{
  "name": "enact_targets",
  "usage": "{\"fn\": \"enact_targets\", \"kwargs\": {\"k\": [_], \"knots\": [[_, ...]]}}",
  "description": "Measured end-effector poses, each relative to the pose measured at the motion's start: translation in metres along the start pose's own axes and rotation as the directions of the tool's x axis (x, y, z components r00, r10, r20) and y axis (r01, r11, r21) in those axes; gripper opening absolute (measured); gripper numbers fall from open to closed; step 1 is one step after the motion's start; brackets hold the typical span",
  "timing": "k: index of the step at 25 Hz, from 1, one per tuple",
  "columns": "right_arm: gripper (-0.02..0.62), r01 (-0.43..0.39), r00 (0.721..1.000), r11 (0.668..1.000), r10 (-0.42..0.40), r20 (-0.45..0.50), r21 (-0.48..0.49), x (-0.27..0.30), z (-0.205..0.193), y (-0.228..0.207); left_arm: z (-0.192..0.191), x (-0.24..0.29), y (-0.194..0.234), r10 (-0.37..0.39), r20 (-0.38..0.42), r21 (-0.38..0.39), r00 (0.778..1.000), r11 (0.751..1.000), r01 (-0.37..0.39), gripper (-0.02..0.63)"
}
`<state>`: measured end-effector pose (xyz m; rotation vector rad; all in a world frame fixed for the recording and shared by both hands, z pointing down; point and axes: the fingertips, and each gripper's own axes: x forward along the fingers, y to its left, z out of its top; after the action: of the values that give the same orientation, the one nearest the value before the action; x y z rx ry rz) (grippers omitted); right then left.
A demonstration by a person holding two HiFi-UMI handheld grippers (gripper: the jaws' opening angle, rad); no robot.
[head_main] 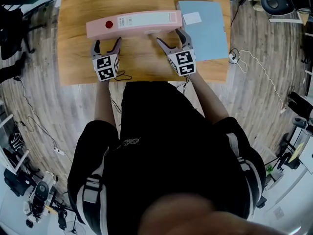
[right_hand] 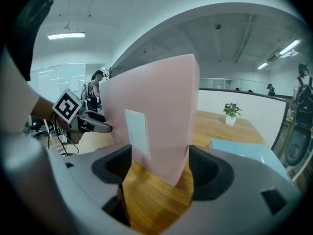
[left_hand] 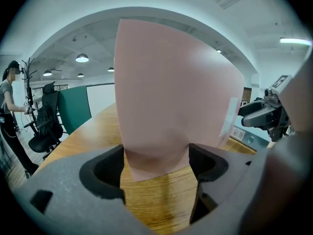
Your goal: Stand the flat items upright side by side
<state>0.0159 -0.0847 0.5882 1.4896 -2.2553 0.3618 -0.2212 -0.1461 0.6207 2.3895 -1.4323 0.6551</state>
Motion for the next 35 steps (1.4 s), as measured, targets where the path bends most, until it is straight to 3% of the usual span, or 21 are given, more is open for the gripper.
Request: {"fn": "enact_targets", "kwargs": {"k": [8, 17, 20, 25, 30, 35], "knots": [[0.365, -0.056, 0.997, 0.992, 0.063, 0.052, -0.111, -0.047, 0.034, 0.007, 0.009, -0.015, 0.002, 0.007, 0.034, -0.043, 0.999, 0.999, -0.006, 0.424], [0.345, -0.147, 0.974, 0.952, 0.187, 0.128, -0.269, -0.088, 0.106, 0.024, 0.017, -0.029, 0.003, -0.001, 0.059, -0.059, 0.998, 0.998, 0.005, 0.423], [0.337, -0.26, 0.944, 0.893, 0.314, 0.096, -0.368, -0.094, 0.133, 0.044, 0.022, -0.033, 0.005, -0.002, 0.07, -0.056, 0.998, 0.998, 0.006, 0.423], [0.327, -0.452, 0.875, 0.751, 0.478, -0.076, -0.482, -0.075, 0.168, 0.069, 0.026, -0.036, 0.005, -0.015, 0.079, -0.048, 0.997, 0.999, 0.019, 0.423], [0.316, -0.576, 0.809, 0.591, 0.513, -0.289, -0.565, -0.034, 0.171, 0.092, 0.024, -0.037, 0.005, -0.017, 0.089, -0.072, 0.996, 0.997, 0.024, 0.423], [0.302, -0.634, 0.771, 0.534, 0.491, -0.406, -0.559, -0.004, 0.17, 0.099, 0.028, -0.036, 0.001, -0.007, 0.103, -0.095, 0.995, 0.995, 0.017, 0.423]]}}
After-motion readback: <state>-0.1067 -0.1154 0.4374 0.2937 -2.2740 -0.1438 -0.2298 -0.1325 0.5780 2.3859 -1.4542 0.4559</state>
